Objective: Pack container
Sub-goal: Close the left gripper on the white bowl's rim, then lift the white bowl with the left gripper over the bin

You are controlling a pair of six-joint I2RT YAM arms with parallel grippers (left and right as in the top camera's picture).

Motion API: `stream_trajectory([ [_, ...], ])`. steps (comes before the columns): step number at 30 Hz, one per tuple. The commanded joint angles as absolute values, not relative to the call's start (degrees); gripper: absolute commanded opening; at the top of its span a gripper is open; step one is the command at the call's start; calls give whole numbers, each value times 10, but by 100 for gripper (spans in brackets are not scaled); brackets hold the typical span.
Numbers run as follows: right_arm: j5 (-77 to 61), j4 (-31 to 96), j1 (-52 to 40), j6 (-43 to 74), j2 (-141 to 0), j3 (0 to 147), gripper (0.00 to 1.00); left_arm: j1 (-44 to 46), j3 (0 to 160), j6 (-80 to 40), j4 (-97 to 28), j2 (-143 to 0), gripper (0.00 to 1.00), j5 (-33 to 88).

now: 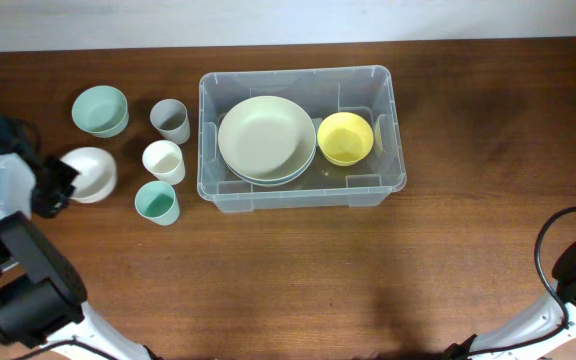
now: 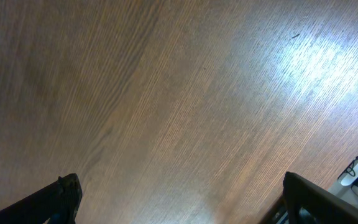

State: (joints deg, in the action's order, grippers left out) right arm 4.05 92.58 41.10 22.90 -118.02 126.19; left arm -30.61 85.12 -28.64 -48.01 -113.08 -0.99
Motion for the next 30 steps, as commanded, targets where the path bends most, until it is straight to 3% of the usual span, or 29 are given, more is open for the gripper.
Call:
stream_trajectory([
  [1, 46, 925, 409, 229, -1176, 1259, 99, -325, 906, -276, -505, -1059, 1, -65],
  [6, 46, 925, 409, 229, -1176, 1259, 99, -327, 943, -272, -524, -992, 1, -79],
  [13, 46, 925, 409, 229, -1176, 1259, 99, -265, 962, -271, -509, -882, 1, 26],
  [18, 46, 925, 409, 229, -1176, 1259, 99, -160, 962, -259, -473, -856, 1, 80],
  [30, 46, 925, 409, 229, -1176, 1259, 99, 120, 962, -222, -367, -920, 1, 81],
])
